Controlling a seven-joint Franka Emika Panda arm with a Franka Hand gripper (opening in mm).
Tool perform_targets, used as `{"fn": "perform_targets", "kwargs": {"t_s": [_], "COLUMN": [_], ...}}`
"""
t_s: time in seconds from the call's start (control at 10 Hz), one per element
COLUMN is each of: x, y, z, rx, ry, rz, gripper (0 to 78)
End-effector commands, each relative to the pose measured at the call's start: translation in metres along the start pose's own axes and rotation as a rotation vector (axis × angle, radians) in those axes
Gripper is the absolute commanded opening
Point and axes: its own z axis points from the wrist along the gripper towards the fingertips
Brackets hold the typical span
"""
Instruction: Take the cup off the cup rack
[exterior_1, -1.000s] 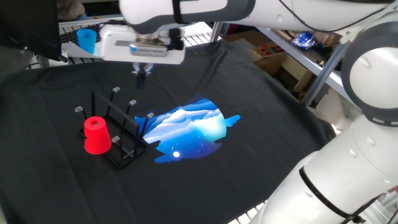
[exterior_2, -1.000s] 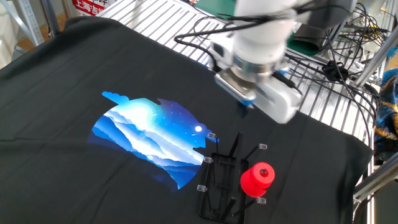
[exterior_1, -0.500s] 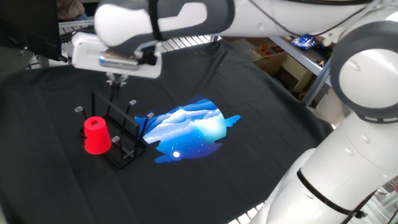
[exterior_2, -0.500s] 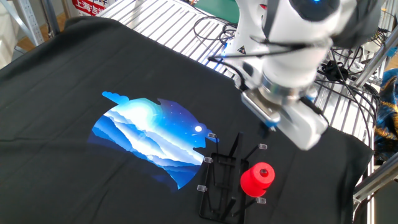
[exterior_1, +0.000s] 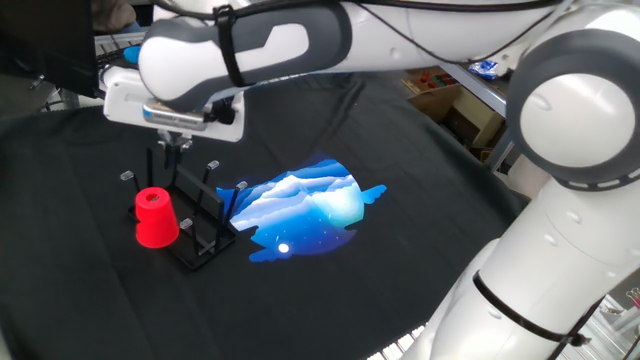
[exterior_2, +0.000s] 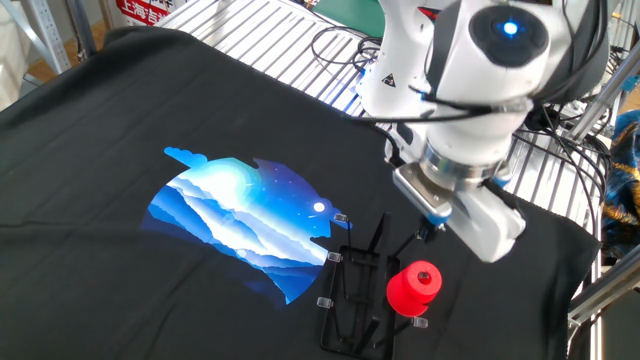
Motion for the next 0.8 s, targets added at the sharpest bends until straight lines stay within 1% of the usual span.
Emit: {"fn": "perform_targets", "kwargs": {"t_s": [0.1, 0.4, 0.6, 0.8], "x": [0.0, 0.0, -0.001, -0.002], "y": [0.007, 0.009, 0.011, 0.012], "z": [0.011, 0.014, 0.024, 0.027], "rx": [-0.014, -0.014, -0.02, -0.022], "ry": [-0.019, -0.023, -0.039, -0.044], "rz": [0.024, 0.03, 0.034, 0.032], "gripper": [0.0, 0.0, 0.0, 0.0]}}
